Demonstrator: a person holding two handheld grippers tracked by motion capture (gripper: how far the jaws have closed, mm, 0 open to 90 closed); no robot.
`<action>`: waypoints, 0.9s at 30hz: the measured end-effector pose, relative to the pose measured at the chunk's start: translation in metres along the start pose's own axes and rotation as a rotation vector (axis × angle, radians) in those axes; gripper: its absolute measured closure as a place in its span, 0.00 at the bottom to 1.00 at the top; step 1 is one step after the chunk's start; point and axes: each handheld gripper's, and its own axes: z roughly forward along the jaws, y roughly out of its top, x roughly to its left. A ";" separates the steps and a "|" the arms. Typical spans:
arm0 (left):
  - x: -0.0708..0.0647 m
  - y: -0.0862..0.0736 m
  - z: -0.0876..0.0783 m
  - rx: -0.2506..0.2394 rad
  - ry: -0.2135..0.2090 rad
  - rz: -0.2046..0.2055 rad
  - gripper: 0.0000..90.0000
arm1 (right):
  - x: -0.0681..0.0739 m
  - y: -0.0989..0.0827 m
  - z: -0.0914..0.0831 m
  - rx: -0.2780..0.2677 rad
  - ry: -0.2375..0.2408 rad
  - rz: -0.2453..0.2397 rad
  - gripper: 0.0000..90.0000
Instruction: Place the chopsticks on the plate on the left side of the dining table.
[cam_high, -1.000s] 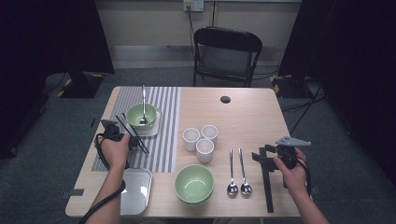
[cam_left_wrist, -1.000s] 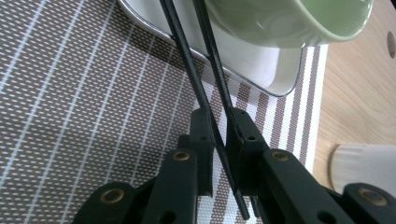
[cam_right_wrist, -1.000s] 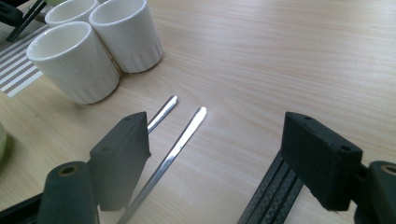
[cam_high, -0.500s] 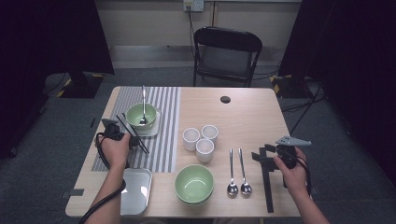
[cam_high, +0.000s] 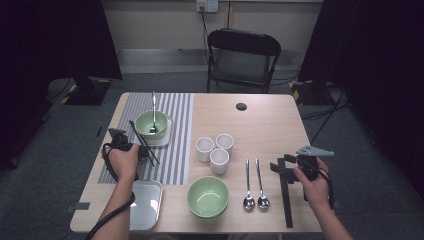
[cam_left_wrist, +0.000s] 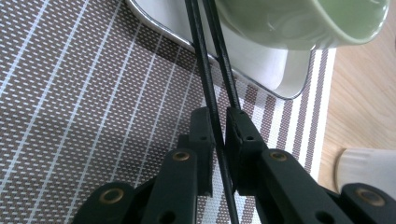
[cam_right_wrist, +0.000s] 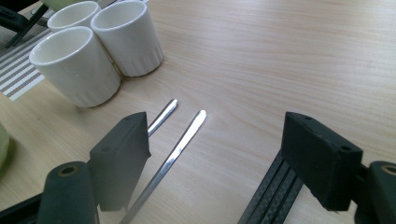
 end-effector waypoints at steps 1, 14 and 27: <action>0.000 0.000 0.000 0.000 0.000 0.000 0.92 | 0.000 0.000 0.000 0.000 0.001 -0.001 0.25; -0.002 -0.003 -0.001 0.015 -0.020 0.001 0.95 | 0.000 0.001 0.000 -0.003 0.001 0.001 0.25; -0.003 0.000 -0.004 0.004 -0.010 -0.003 0.89 | 0.000 0.001 0.000 -0.006 0.003 0.000 0.25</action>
